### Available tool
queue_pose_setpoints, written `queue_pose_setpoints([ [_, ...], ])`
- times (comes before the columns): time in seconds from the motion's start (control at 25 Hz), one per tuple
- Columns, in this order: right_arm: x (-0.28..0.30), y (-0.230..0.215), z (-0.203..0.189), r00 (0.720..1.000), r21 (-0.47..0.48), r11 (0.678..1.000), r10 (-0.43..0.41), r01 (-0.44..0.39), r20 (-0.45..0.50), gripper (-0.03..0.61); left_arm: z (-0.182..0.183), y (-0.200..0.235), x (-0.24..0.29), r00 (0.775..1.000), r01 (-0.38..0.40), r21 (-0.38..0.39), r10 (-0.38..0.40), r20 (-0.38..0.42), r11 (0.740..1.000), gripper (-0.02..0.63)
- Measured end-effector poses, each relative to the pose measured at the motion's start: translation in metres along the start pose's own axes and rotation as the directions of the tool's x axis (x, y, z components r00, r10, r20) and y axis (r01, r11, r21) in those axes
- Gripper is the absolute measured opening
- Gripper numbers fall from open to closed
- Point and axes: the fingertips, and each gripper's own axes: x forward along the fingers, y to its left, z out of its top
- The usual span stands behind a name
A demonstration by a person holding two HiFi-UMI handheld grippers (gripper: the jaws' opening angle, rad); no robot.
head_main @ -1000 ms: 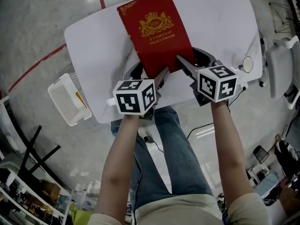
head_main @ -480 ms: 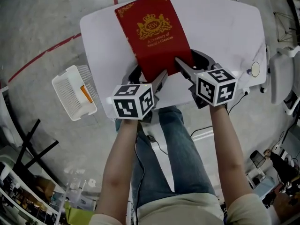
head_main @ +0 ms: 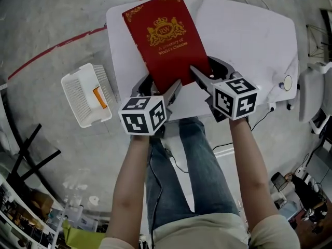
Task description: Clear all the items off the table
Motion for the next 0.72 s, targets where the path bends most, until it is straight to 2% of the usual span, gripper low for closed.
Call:
queue_pose_setpoints([
  [0.16,0.039,0.096,0.002,1.000,-0.040,0.999,0.022,-0.023,-0.014,0.244,-0.004,0.073,-0.071,0.999,-0.017,-0.030,0.018,0.032,0.999,0.394],
  [0.24,0.056,0.129,0.003,0.999,-0.051,0.998,0.035,-0.036,-0.018,0.244,-0.005,0.102,-0.095,0.999,-0.028,-0.039,0.030,0.044,0.999,0.394],
  [0.72,0.064,0.121,0.007,0.993,-0.091,0.989,0.111,-0.115,-0.041,0.242,-0.004,0.099,-0.089,0.992,-0.090,-0.092,0.097,0.084,0.992,0.394],
])
